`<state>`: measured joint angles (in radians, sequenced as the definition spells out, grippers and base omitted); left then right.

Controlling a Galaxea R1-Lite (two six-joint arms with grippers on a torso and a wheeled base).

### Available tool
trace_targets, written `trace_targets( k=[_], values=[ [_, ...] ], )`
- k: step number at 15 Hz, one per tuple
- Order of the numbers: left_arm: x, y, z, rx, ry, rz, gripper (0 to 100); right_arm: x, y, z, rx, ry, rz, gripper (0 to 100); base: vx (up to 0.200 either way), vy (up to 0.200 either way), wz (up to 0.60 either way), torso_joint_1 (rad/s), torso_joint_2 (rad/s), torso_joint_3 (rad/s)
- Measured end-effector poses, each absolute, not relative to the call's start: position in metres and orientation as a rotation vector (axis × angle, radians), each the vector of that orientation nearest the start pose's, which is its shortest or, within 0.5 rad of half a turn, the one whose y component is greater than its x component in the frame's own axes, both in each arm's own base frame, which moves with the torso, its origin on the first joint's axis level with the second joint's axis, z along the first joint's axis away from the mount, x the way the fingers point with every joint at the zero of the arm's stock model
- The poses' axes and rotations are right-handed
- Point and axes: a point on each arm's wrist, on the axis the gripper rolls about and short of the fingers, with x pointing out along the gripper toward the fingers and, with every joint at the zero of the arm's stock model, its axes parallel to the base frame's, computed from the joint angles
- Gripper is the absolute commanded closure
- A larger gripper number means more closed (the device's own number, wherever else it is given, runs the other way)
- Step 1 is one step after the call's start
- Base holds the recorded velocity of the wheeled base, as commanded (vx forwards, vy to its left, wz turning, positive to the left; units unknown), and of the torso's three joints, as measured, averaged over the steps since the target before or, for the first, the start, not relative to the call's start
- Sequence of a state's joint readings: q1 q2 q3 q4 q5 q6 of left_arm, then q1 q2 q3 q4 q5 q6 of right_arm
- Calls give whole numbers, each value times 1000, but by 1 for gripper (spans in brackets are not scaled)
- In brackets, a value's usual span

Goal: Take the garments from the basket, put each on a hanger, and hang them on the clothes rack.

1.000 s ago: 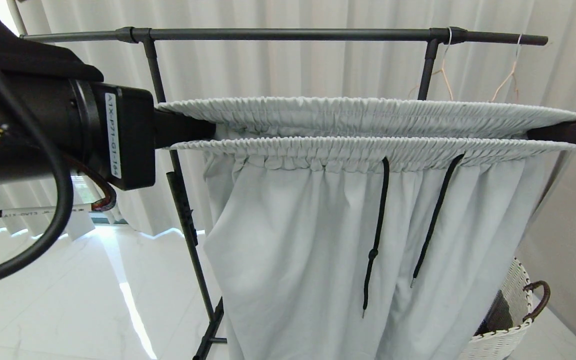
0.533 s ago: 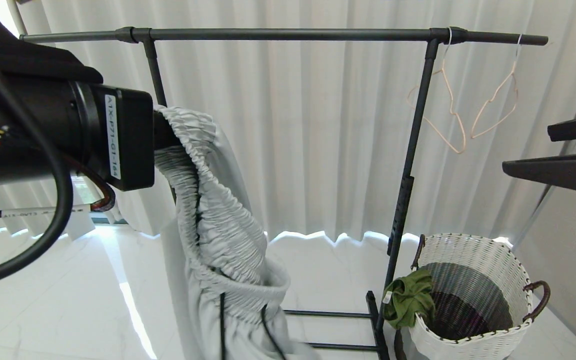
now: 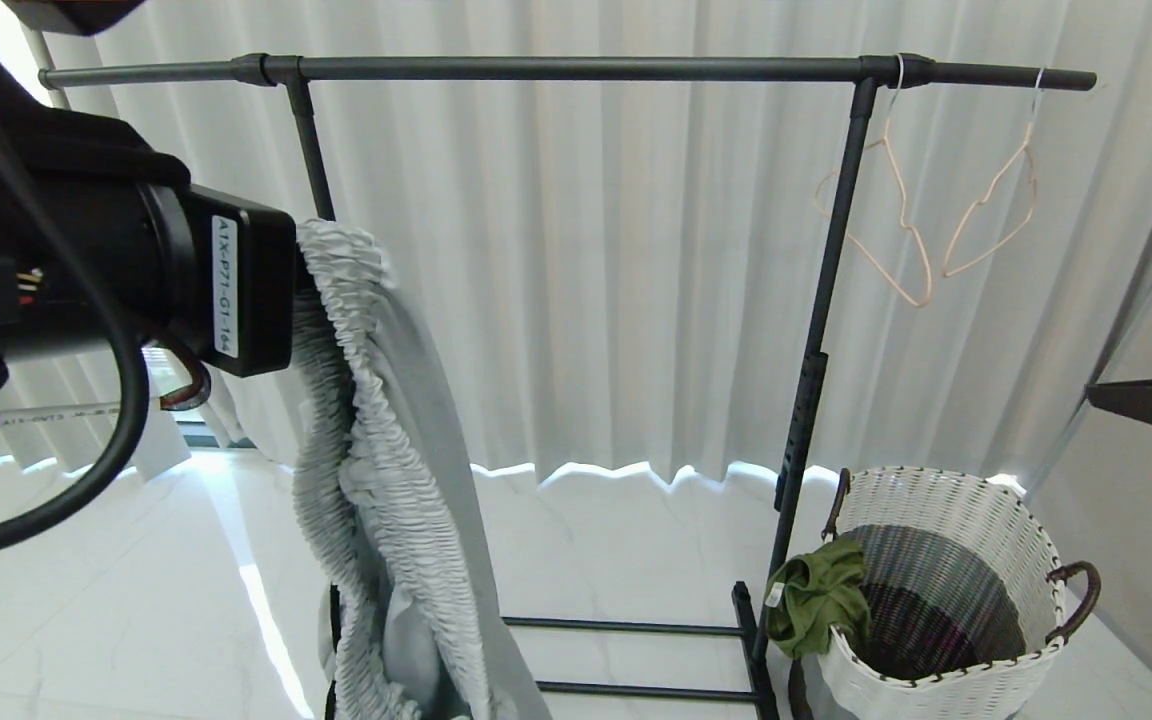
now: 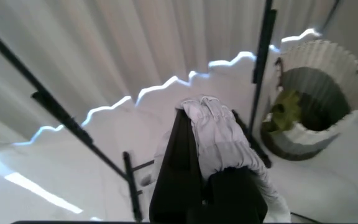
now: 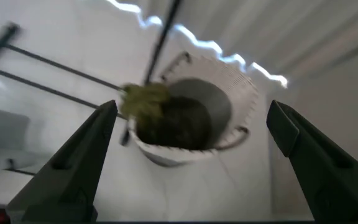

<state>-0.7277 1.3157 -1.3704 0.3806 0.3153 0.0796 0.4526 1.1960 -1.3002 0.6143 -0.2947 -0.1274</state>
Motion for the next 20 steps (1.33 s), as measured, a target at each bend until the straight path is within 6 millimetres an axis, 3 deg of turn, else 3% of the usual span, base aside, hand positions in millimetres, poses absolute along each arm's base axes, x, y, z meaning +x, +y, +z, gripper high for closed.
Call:
trace_targets(
  k=[7,14,20],
  values=[
    [160,-86,334,300,302,-238,100,128,22,301,-429,496,-9,0,0,0,0,0,0,0],
    [159,-62,307,314,394,-116,100,132,21,287,-442,421,-53,0,0,0,0,0,0,0],
    [151,-56,301,310,402,-100,100,136,22,280,-407,399,-50,0,0,0,100,0,-4,-2]
  ],
)
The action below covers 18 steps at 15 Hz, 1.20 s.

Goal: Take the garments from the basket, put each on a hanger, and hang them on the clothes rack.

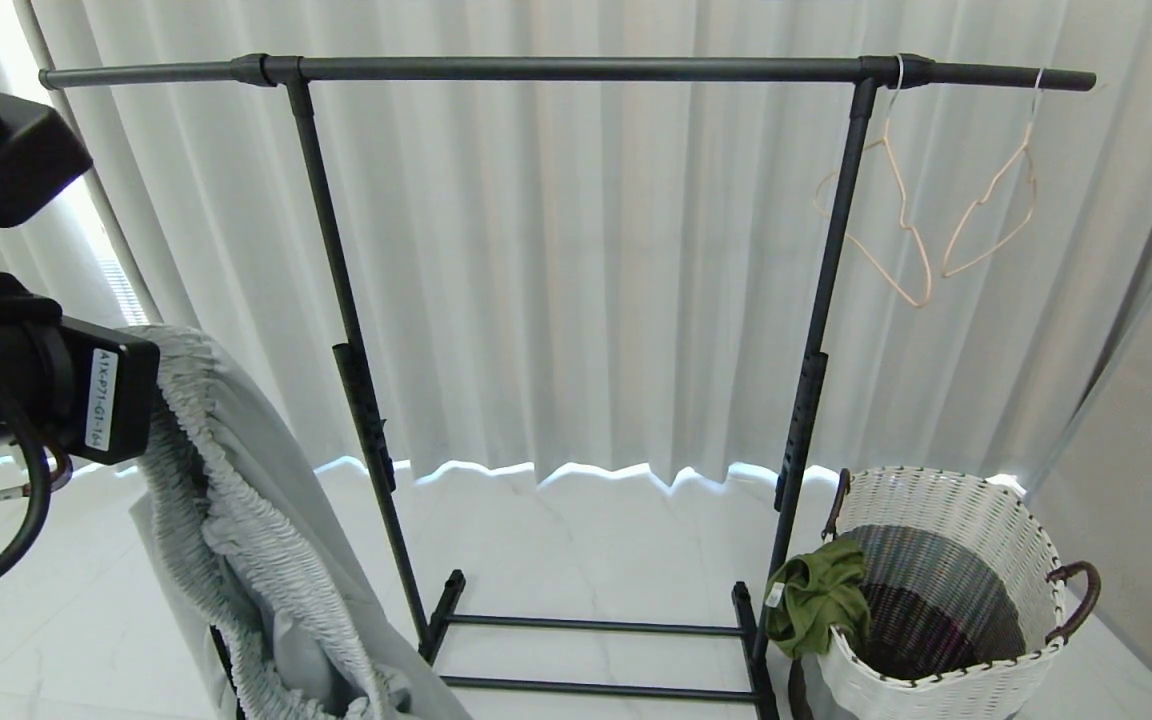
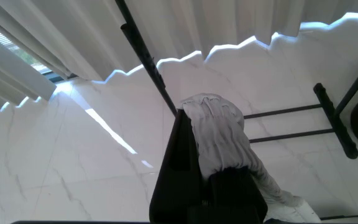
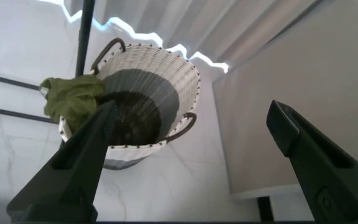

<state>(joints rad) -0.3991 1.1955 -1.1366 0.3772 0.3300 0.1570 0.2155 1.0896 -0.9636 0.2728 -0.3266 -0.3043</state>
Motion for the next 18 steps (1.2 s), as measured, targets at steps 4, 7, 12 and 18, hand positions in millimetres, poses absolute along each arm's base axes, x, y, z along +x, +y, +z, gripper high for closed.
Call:
trace_targets(
  k=[4,7,12,18],
  values=[
    [149,-55,302,310,397,-102,100,136,22,278,-356,404,-61,0,0,0,600,78,-323,-237],
    [147,-55,302,315,394,-103,100,138,20,276,-339,413,-77,0,0,0,600,136,-439,-308],
    [149,-56,305,309,356,-106,100,141,14,270,-344,445,-108,0,0,0,120,161,-460,-299],
    [150,-56,304,330,363,-111,100,143,6,266,-406,414,-157,0,0,0,-200,33,-78,-48]
  ],
)
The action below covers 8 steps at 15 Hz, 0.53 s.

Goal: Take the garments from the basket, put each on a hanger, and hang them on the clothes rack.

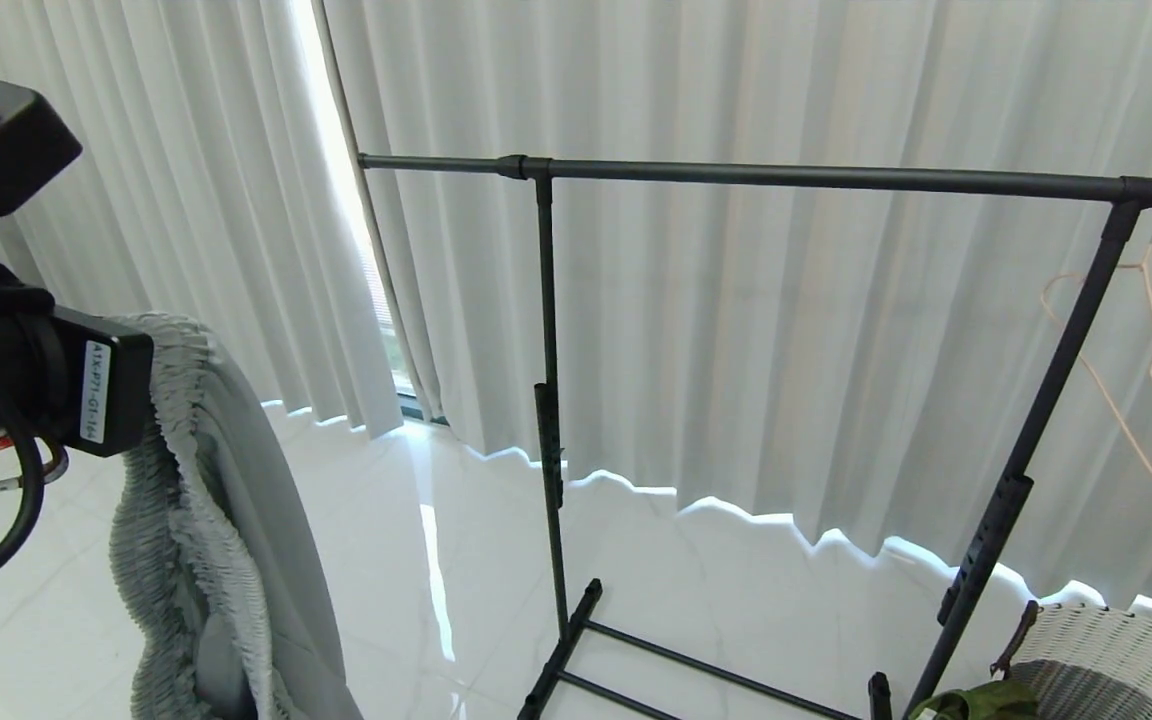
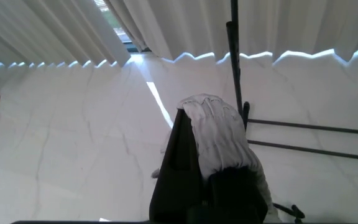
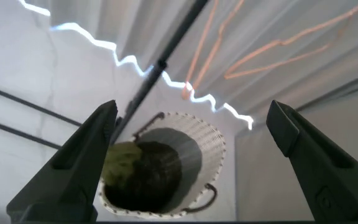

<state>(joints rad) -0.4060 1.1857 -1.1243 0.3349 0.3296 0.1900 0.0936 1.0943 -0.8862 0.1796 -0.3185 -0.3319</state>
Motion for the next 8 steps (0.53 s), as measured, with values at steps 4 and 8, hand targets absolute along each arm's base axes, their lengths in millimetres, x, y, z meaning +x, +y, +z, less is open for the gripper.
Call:
trace_targets(
  k=[4,8],
  values=[
    [150,-57,304,332,362,-113,100,143,2,265,-409,419,-188,0,0,0,-600,7,2,2],
    [150,-57,304,333,361,-113,100,143,1,265,-409,419,-190,0,0,0,-600,6,2,1]
  ],
)
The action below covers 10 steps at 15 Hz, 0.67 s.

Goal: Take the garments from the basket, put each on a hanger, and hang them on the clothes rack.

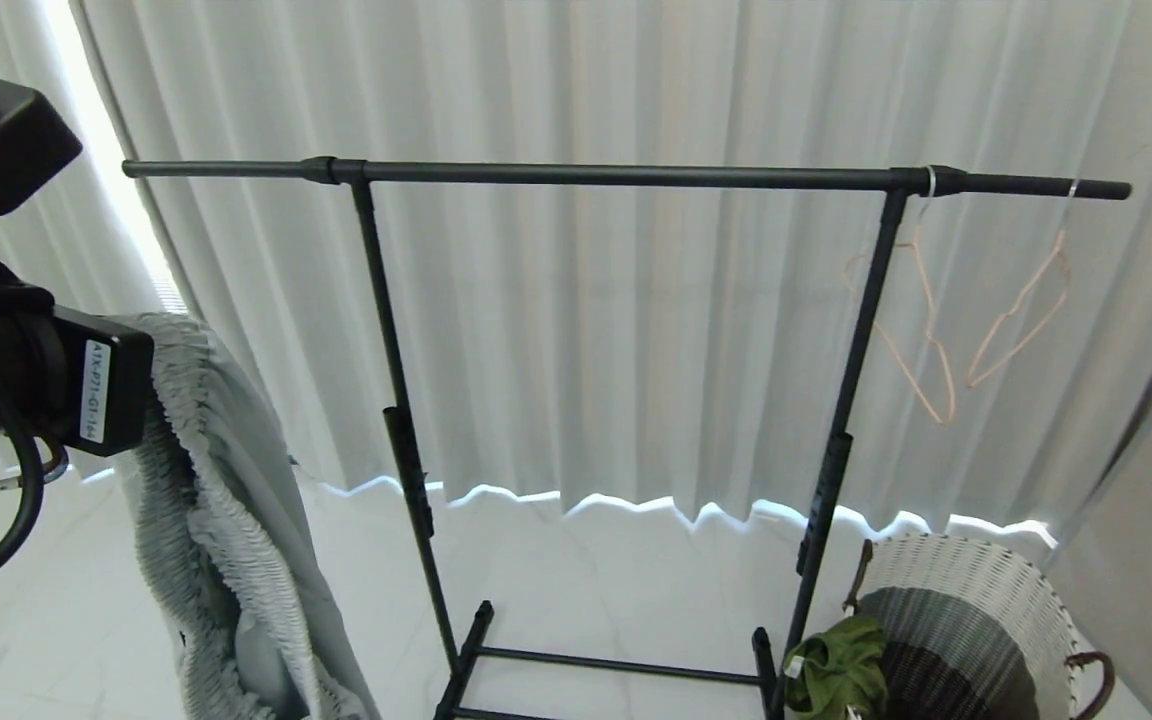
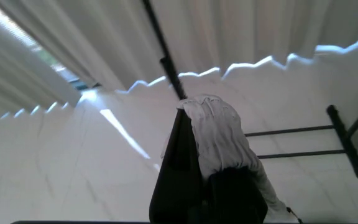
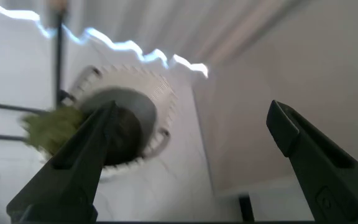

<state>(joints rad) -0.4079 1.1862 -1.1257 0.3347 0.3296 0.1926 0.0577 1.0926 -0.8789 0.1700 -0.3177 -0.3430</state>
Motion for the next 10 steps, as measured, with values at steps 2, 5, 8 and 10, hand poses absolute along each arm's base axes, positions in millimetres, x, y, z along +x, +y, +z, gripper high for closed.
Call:
trace_targets(
  k=[2,5,8,10],
  values=[
    [150,-57,304,332,361,-114,100,143,1,265,-409,419,-190,0,0,0,0,0,0,0],
    [150,-57,304,332,361,-114,100,143,1,264,-410,422,-190,0,0,0,0,0,0,0],
    [150,-57,304,333,362,-113,100,143,1,264,-410,421,-189,0,0,0,0,0,0,0],
    [150,-57,303,334,363,-114,100,144,1,265,-407,409,-191,0,0,0,0,0,0,0]
  ],
)
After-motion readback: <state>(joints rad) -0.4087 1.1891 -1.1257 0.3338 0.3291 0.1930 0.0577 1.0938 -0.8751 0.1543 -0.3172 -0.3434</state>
